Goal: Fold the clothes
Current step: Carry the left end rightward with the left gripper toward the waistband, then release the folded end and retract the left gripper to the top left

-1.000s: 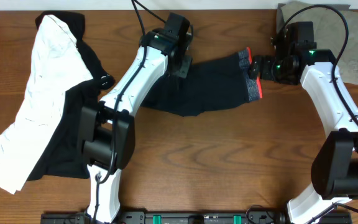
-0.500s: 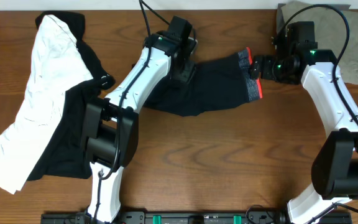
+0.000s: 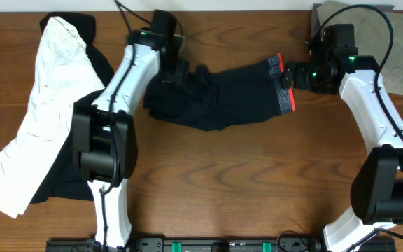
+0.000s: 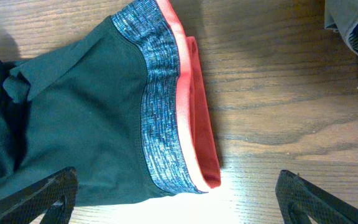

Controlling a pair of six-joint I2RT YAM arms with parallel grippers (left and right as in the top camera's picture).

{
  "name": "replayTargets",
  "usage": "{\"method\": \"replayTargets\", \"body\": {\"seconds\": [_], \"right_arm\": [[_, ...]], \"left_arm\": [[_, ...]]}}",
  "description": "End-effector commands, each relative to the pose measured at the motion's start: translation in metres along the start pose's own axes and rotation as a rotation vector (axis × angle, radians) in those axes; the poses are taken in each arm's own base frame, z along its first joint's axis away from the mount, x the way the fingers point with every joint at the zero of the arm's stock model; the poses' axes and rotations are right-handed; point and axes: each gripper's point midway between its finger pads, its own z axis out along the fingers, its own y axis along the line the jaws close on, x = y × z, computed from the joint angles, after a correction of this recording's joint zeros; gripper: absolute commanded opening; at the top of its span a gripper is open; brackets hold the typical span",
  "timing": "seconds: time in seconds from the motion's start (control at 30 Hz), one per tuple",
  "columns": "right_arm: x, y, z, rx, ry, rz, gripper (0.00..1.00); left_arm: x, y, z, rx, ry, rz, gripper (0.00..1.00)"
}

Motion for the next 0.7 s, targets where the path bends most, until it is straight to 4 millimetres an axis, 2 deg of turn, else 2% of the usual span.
{"method": "replayTargets", "body": {"seconds": [0.0,0.2,0.5,0.67], "right_arm": [[-0.011,0.004,-0.009,-0.012,-0.035,-0.023,0.99],[-0.011,0.004,-0.009,-0.012,-0.035,-0.022,0.99],[-0.01,0.003,-0.009,-0.007,-0.033,-0.03,0.99],[-0.01,0.003,-0.009,-0.007,-0.033,-0.03,0.99]], "left_arm": [[0.001,-0.016,0.002,0.083,0.004,-0.025,0.66],[-0.005,-0.043,0.007,0.187,-0.016,0.001,0.65],[0.004,-0.044,0.036,0.184,0.042,-0.087,0.61],[-0.004,-0.048,0.036,0.19,0.011,-0.098,0.51]]}}
